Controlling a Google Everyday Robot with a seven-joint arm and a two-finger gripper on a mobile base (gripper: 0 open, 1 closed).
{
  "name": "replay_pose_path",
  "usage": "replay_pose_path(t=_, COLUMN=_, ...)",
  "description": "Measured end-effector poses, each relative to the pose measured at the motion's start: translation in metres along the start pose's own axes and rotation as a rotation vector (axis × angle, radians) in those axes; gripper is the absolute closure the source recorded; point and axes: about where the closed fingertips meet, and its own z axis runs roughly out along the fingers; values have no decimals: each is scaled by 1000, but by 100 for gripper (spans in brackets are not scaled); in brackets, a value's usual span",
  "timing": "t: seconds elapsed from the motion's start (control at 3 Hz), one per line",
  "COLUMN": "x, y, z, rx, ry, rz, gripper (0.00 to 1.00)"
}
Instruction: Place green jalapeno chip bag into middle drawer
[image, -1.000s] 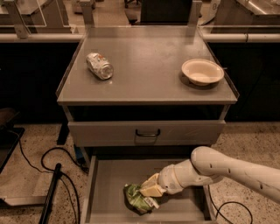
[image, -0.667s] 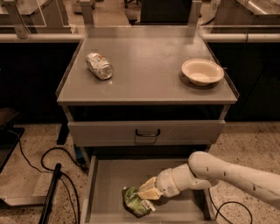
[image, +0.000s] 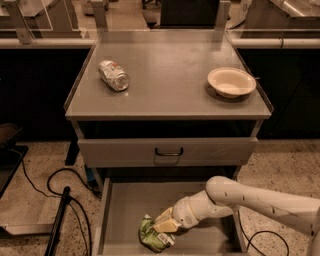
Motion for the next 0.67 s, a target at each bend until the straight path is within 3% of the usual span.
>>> replay_pose_path(t=0.67, x=0, y=0, z=1, rx=-1, ry=1, rz=0, gripper=58)
